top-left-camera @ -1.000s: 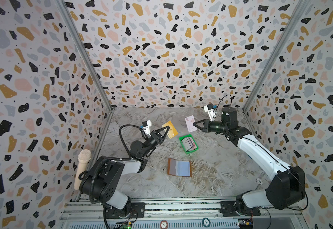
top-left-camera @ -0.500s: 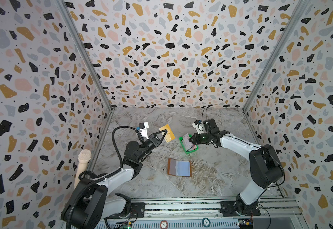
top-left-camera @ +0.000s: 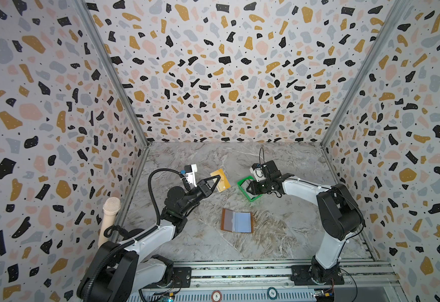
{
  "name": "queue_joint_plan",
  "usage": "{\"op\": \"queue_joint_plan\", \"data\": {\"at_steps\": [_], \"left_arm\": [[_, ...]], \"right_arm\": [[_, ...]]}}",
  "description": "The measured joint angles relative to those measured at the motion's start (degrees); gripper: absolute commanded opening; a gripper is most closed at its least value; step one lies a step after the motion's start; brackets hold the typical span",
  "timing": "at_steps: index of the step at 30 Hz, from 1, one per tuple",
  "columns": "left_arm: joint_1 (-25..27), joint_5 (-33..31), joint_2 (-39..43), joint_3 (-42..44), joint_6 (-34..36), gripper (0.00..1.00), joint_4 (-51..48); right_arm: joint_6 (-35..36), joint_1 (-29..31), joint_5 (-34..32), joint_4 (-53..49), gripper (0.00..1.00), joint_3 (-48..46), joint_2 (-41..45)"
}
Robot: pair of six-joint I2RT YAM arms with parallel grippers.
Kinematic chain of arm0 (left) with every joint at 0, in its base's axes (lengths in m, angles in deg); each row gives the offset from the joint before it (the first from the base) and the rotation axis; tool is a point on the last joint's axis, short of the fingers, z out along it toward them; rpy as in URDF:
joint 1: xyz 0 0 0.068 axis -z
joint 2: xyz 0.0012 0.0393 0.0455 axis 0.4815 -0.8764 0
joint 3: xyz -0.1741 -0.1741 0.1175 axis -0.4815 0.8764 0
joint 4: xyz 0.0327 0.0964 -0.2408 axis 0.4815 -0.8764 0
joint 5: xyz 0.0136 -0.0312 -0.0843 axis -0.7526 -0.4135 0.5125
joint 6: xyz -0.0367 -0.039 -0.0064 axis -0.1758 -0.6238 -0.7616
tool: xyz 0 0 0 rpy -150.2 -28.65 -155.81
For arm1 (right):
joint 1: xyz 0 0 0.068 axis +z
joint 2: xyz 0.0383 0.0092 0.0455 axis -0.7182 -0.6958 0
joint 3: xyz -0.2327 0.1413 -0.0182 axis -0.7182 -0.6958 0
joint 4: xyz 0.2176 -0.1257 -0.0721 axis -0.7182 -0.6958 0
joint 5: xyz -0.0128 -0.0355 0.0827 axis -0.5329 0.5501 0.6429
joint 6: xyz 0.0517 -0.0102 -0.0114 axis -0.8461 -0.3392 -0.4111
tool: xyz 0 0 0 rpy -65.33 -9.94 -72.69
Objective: Put the credit cards into the card holder
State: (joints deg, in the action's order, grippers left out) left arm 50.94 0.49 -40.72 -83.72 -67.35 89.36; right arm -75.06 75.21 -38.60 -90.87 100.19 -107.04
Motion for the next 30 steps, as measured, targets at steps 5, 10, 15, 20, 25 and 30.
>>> {"op": "queue_joint_plan", "data": {"at_steps": [5,10,15,20,25,30], "left_arm": [[0.0,1.5,0.4,0.7,0.5,0.00,-0.3],[0.0,3.8,0.5,0.7,0.5,0.00,1.0],[0.0,7.0,0.5,0.9,-0.7,0.00,5.8],[0.3,9.7,0.5,1.6,-2.4,0.00,10.9],[1.2,11.9,0.3,1.7,-3.0,0.00,12.8],[1.8,12.5,0.3,2.0,-3.0,0.00,14.1]], "right_arm": [[0.8,0.9,0.6,-1.0,0.49,0.3,7.5],[2.0,1.0,10.8,2.0,0.53,0.3,18.5],[1.4,1.1,23.9,6.7,0.52,0.2,21.5],[0.0,2.0,32.7,9.3,0.51,-1.2,20.9],[-0.3,4.2,36.5,10.7,0.47,-1.2,20.6],[-0.1,5.7,37.5,10.5,0.43,-0.4,19.5]]}}
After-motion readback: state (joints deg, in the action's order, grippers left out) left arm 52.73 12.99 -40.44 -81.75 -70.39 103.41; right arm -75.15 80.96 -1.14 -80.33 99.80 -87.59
